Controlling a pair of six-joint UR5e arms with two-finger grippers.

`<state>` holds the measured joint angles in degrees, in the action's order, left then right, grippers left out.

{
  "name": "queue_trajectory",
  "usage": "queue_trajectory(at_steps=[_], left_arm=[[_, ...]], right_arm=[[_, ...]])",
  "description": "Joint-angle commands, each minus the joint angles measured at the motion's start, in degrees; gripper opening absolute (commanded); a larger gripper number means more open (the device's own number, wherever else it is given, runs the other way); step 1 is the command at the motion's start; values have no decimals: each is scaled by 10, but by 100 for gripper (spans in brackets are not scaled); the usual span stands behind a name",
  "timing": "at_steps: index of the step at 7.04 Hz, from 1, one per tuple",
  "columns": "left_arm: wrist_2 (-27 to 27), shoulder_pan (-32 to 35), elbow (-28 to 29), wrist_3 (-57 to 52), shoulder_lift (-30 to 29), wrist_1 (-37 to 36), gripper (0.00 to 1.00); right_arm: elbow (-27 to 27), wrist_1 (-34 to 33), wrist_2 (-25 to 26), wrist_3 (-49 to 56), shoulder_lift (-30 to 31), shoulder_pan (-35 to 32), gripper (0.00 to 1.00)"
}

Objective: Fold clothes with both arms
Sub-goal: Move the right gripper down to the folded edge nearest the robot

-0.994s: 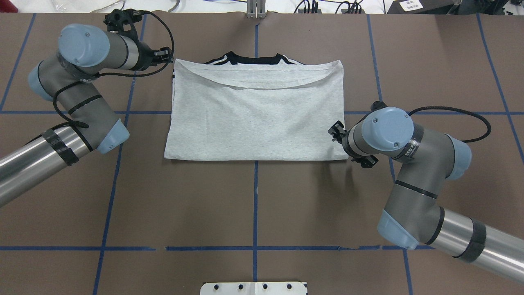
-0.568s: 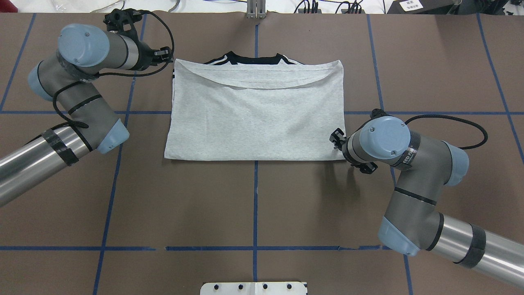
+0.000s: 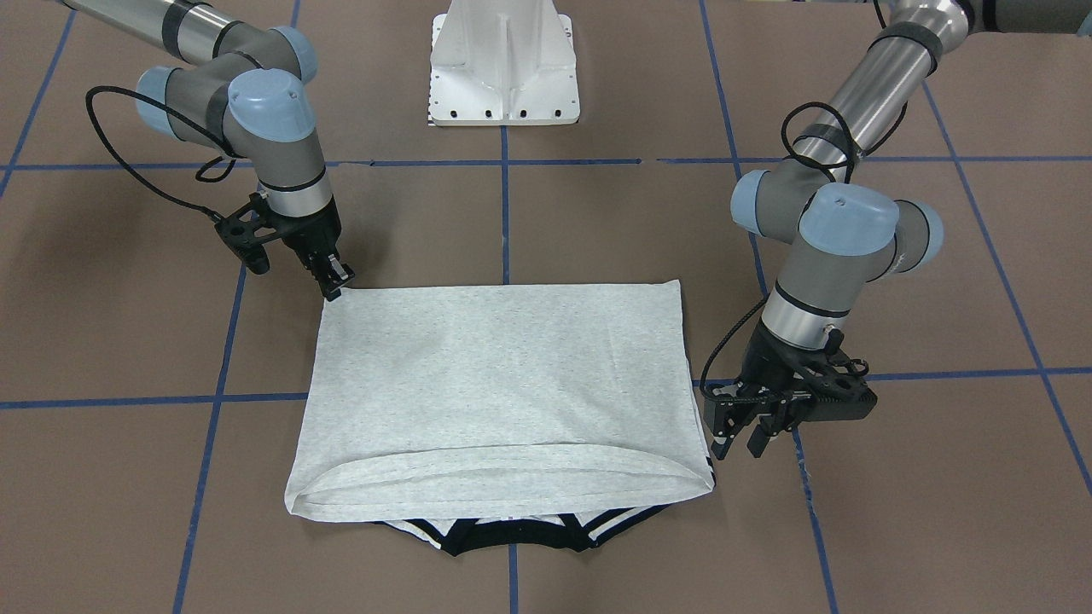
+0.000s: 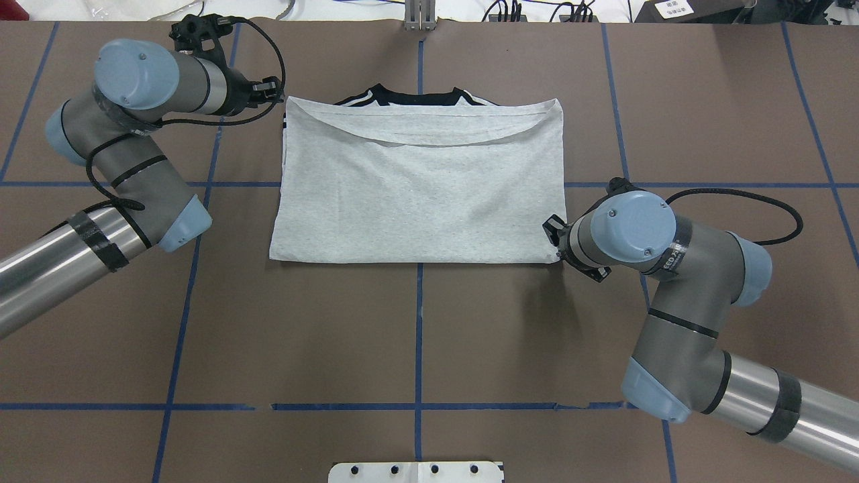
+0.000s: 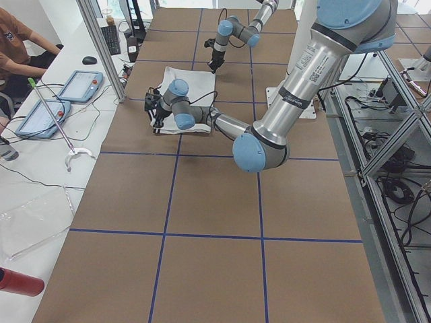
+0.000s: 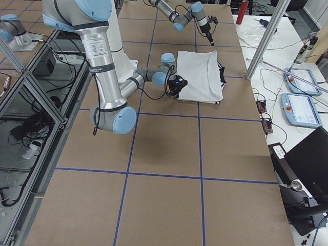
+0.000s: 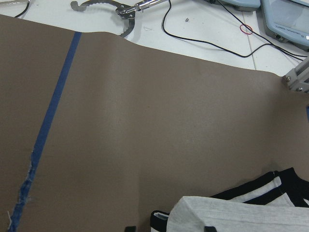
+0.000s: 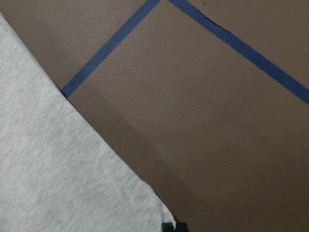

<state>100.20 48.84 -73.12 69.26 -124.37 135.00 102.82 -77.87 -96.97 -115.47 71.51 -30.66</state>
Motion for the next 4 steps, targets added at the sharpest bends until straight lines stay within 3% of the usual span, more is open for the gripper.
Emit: queue_trajectory(at_steps=[1,2,3,4], left_arm=[[1,-3,-17,0,8,-1,56],[11,-4,-55,-2,31,-2,56],[56,-5,-89,0,47,-5,58],[84,-5,-111,1,61,-6,66]], right_arm=[[105,-6,-16,1,70,6,0],[187,-6,-50,1,136,30,0],[233,-8,-66,-1,176,80,0],[275,-7,-108,-1,222,117,0]])
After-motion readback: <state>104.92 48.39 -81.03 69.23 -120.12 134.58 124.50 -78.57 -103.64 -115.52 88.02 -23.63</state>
